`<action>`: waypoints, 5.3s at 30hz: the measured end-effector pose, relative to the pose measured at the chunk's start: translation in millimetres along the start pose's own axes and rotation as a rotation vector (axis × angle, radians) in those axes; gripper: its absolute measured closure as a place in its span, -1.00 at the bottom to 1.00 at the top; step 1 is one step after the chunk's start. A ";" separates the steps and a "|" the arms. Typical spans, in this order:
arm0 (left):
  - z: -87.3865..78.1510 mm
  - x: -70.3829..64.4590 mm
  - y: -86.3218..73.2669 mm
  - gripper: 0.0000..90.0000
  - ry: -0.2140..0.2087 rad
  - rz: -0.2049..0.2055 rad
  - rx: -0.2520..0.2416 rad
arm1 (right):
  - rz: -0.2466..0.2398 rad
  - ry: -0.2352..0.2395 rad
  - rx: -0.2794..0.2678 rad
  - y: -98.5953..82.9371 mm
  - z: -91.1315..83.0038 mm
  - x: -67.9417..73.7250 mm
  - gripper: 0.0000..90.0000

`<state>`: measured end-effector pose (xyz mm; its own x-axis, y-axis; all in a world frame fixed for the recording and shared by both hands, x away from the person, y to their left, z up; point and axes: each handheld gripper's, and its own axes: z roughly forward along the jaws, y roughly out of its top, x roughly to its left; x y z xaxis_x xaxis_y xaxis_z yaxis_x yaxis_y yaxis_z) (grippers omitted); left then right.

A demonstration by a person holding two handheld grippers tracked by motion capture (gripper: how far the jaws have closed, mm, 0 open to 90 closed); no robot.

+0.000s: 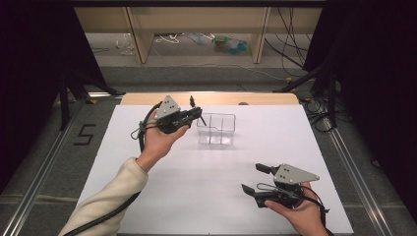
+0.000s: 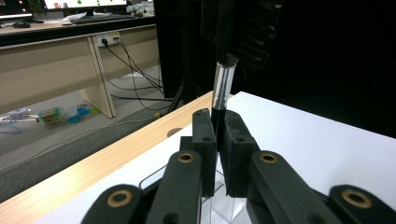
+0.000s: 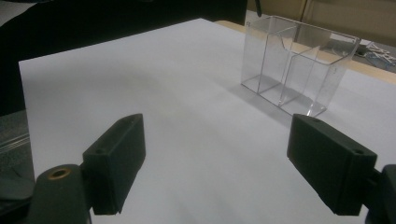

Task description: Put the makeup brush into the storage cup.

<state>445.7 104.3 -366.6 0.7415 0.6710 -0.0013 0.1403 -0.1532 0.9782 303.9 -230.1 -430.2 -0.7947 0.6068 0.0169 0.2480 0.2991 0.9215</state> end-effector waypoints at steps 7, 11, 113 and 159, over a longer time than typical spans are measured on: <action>2.0 0.1 0.3 0.89 0.004 0.002 0.001 | -0.002 -0.003 -0.009 -0.4 0.8 0.0 -0.54; 3.0 0.7 0.0 0.89 0.007 0.004 0.004 | -0.003 -0.002 -0.009 -0.3 0.7 -0.1 -0.54; 27.0 11.0 -15.3 0.89 0.059 0.026 0.053 | -0.008 0.006 0.008 -1.1 1.3 -0.7 -0.55; 37.9 16.4 -24.0 0.89 0.075 0.022 0.079 | -0.007 0.003 0.010 -1.4 1.5 -0.4 -0.55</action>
<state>479.4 91.5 -398.0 0.6941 0.7188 0.0390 0.1778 -0.2236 0.9583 304.7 -229.7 -432.1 -0.7984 0.6021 0.0115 0.2478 0.3112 0.9175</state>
